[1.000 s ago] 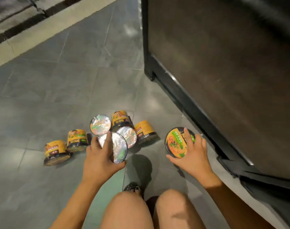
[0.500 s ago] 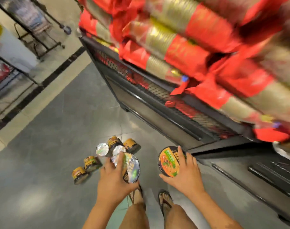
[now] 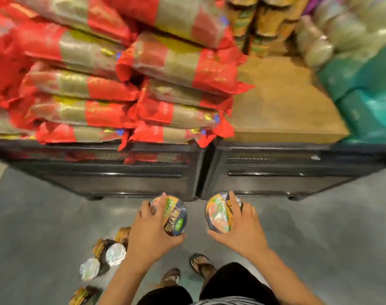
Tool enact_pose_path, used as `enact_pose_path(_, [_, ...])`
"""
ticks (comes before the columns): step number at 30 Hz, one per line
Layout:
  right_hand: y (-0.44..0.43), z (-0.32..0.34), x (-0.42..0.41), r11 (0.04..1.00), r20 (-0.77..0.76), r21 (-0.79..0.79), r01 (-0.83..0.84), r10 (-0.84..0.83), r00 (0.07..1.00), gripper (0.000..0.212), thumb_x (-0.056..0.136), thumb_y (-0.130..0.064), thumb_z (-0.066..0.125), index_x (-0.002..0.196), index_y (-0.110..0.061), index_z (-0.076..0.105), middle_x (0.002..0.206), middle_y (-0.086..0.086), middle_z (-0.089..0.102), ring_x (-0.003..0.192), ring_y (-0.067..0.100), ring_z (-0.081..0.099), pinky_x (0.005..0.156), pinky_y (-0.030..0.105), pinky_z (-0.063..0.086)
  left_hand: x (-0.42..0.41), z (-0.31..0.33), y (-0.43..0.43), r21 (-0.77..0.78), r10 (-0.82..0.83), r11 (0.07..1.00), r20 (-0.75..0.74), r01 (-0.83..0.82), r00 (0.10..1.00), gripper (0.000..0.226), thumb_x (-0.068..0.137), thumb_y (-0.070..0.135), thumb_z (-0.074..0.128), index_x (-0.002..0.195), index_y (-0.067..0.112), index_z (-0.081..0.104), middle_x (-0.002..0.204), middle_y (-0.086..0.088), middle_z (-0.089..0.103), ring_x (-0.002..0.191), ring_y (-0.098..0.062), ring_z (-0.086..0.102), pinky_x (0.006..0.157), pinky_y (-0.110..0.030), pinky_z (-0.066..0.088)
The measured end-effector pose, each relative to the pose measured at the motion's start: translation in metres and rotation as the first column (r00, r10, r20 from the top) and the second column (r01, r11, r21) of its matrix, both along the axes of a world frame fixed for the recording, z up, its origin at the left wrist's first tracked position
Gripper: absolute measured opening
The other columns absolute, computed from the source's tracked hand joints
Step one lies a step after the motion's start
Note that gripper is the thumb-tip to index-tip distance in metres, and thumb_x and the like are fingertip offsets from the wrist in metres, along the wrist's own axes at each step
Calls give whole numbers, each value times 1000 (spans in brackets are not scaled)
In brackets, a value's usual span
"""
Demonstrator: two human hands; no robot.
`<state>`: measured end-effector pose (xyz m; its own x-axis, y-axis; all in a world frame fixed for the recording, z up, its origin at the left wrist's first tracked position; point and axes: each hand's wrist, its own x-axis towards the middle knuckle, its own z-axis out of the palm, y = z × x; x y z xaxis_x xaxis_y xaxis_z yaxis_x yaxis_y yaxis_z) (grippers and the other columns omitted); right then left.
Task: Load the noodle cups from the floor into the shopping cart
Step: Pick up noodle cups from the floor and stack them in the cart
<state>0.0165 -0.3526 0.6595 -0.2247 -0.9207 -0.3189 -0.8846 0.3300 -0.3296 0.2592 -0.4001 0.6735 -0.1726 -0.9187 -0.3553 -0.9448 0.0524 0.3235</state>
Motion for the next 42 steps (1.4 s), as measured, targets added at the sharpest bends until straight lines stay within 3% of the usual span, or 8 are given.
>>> enact_pose_path(5, [71,9,23,926,-59,-97,364,-370,927,126,48,-88,55,151,-23,24,115,5,42,106,24,42,91,33,42,-2,7,-11,-26,-238,971,-57,237,970,120,49,81,59,150,42,8,142,-12,29,118,-36,43,92,-40,47])
enact_pose_path(13, [184,34,55,743,-103,-35,669,-668,737,124,51,-82,60,153,-27,17,122,6,39,116,26,39,97,34,40,-41,15,16,-35,-547,837,-112,547,830,121,49,81,60,151,37,13,141,-12,30,113,-36,43,91,-41,47])
enact_pose_path(16, [226,41,53,558,-79,-55,828,-829,553,124,53,-79,66,153,-22,18,129,12,38,122,29,36,103,35,34,-71,18,42,-38,-662,748,-121,663,740,123,46,82,57,151,36,13,143,-12,28,118,-37,42,95,-41,44])
enact_pose_path(19, [269,47,52,314,-32,-133,940,-949,313,127,46,-83,52,149,-13,30,124,20,46,117,37,43,102,38,34,-95,25,72,-48,-758,648,-135,760,638,121,51,78,66,151,37,11,142,-9,26,120,-33,41,100,-38,40])
enact_pose_path(24, [352,56,50,67,-3,-201,977,-998,68,116,55,-66,78,148,-11,35,119,23,49,115,41,45,101,42,35,-132,34,125,-80,-878,476,-91,876,469,117,52,79,65,149,37,16,141,-10,29,115,-32,44,98,-37,41])
enact_pose_path(31, [498,70,52,-192,60,-173,966,-981,-184,118,59,-71,72,153,-20,20,126,14,40,125,33,34,104,39,32,-209,40,253,-123,-971,234,-82,964,225,121,42,80,54,150,33,24,130,-10,40,109,-31,48,93,-37,43])
enact_pose_path(36, [620,69,54,-294,15,-196,936,-955,-297,124,57,-77,69,152,-15,20,129,17,44,123,32,37,104,40,31,-253,50,385,-95,-996,76,-60,993,71,124,52,79,66,152,38,7,143,-7,29,122,-29,39,97,-36,40])
enact_pose_path(42, [756,53,61,-378,-59,-241,894,-914,-402,134,48,-94,43,144,-1,37,111,27,56,106,42,49,92,50,41,-286,55,526,-84,-993,-65,-93,994,-73,124,47,84,59,150,39,6,139,-6,33,119,-31,45,96,-38,45])
